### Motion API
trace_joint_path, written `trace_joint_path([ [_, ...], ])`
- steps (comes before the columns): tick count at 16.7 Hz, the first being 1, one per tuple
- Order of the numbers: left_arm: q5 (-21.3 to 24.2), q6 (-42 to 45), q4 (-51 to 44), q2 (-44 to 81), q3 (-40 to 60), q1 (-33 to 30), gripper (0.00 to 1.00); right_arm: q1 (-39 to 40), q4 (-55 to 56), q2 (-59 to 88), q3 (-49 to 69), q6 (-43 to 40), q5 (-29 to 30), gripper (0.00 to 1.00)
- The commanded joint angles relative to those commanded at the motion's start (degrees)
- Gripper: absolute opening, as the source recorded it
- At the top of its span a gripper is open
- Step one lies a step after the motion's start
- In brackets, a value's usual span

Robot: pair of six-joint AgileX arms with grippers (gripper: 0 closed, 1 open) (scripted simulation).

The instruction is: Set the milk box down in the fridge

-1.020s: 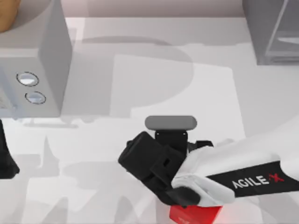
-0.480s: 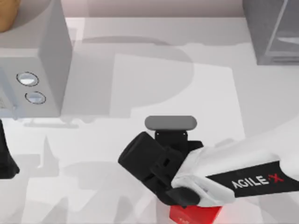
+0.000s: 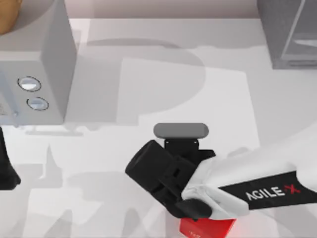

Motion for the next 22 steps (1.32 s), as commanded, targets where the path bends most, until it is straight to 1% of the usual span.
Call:
trace_joint_path([
  [3,0.0,0.0,0.0,0.0,0.0,0.0,1.0,-0.12,-0.17,-0.17,0.12,0.19,0.09,0.0],
  [6,0.0,0.0,0.0,0.0,0.0,0.0,1.0,-0.87,-4.16,-2.78,2.67,3.32,1.14,0.0],
  [8,0.0,0.0,0.0,0.0,0.0,0.0,1.0,-0.99,-9.81,-7.0,5.96,5.08,1.31,0.0],
  [11,0.0,0.0,0.0,0.0,0.0,0.0,1.0,-1.67,-21.48,-14.05,12.14,5.8,0.54,0.0],
  [13,0.0,0.0,0.0,0.0,0.0,0.0,1.0,-1.23,-27.66,-16.85,15.73,4.87,0.0,0.0],
  [15,0.0,0.0,0.0,0.0,0.0,0.0,1.0,-0.7,-31.46,-17.39,17.46,2.66,-0.23,0.0],
  [18,0.0,0.0,0.0,0.0,0.0,0.0,1.0,-0.24,-33.03,-16.12,17.33,-0.31,-0.25,0.0],
  [22,0.0,0.0,0.0,0.0,0.0,0.0,1.0,-0.48,-32.88,-16.2,17.33,-0.18,-0.23,0.0],
])
